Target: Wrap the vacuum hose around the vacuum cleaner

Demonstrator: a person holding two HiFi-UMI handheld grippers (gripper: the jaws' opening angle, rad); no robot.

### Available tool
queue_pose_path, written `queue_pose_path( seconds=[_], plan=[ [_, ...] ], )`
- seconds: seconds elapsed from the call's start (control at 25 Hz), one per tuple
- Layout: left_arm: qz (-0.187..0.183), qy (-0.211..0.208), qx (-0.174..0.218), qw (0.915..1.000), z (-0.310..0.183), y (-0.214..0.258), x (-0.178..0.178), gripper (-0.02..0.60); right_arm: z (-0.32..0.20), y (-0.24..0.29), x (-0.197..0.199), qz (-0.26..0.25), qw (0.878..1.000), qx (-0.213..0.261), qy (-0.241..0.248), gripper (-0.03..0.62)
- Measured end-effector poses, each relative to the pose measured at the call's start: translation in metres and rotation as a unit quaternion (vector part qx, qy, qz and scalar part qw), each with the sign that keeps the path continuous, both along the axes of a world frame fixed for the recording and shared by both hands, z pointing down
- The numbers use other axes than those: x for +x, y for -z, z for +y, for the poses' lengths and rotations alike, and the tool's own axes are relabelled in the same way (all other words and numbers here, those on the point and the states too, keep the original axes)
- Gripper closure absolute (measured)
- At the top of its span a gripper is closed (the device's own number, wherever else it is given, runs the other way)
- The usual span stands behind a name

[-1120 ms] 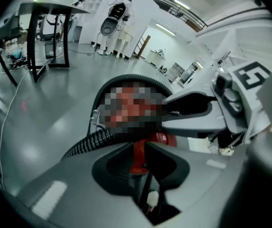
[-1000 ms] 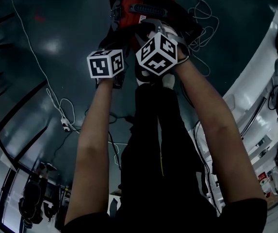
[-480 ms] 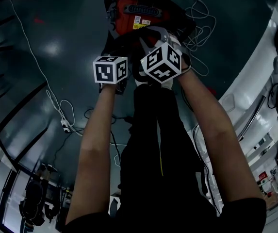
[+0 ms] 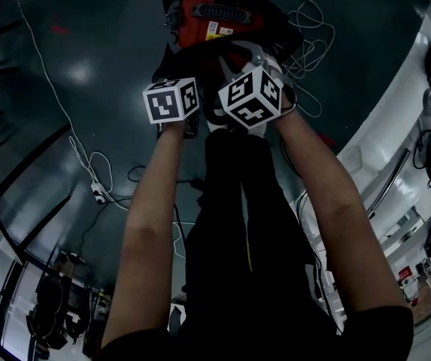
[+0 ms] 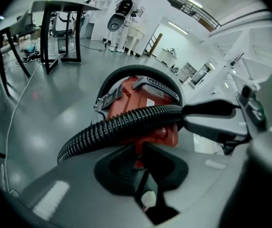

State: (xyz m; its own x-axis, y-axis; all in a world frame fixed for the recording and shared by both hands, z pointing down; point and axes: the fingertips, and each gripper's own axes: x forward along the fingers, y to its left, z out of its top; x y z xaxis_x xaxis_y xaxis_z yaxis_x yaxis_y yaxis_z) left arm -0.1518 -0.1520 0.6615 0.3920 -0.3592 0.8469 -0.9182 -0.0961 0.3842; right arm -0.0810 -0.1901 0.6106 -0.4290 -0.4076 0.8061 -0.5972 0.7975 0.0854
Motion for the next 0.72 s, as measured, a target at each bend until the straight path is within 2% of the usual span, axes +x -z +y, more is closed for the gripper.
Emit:
queue_pose_path(
  seconds=[0.2,0.36,0.44,0.52,0.6,0.72],
  plan=[
    [-0.003,0.048,-0.004,0.9988,-0.021,-0.006,-0.018,0.534,-0.001,-0.001,-0.006,-0.004,1.0,-0.003,0.004,0.488],
    [-0.006,0.098,-0.011,0.9952,-0.04,-0.016,-0.048,0.537,0.002,0.0,-0.015,-0.013,1.0,-0.006,0.007,0.488],
    [-0.003,0.108,-0.018,0.994,-0.045,-0.02,-0.06,0.537,0.003,0.001,-0.018,-0.016,1.0,-0.005,0.007,0.49],
    [-0.009,0.07,-0.023,0.9973,-0.04,-0.023,-0.061,0.537,0.003,0.0,-0.018,-0.016,1.0,-0.005,0.005,0.49],
    [-0.025,0.001,-0.025,0.9994,-0.026,-0.028,-0.053,0.538,0.001,-0.003,-0.017,-0.011,1.0,-0.006,0.002,0.493],
    [-0.048,-0.082,-0.018,0.9953,-0.009,-0.03,-0.044,0.541,-0.005,-0.008,-0.018,-0.001,1.0,-0.005,-0.002,0.502]
  ],
)
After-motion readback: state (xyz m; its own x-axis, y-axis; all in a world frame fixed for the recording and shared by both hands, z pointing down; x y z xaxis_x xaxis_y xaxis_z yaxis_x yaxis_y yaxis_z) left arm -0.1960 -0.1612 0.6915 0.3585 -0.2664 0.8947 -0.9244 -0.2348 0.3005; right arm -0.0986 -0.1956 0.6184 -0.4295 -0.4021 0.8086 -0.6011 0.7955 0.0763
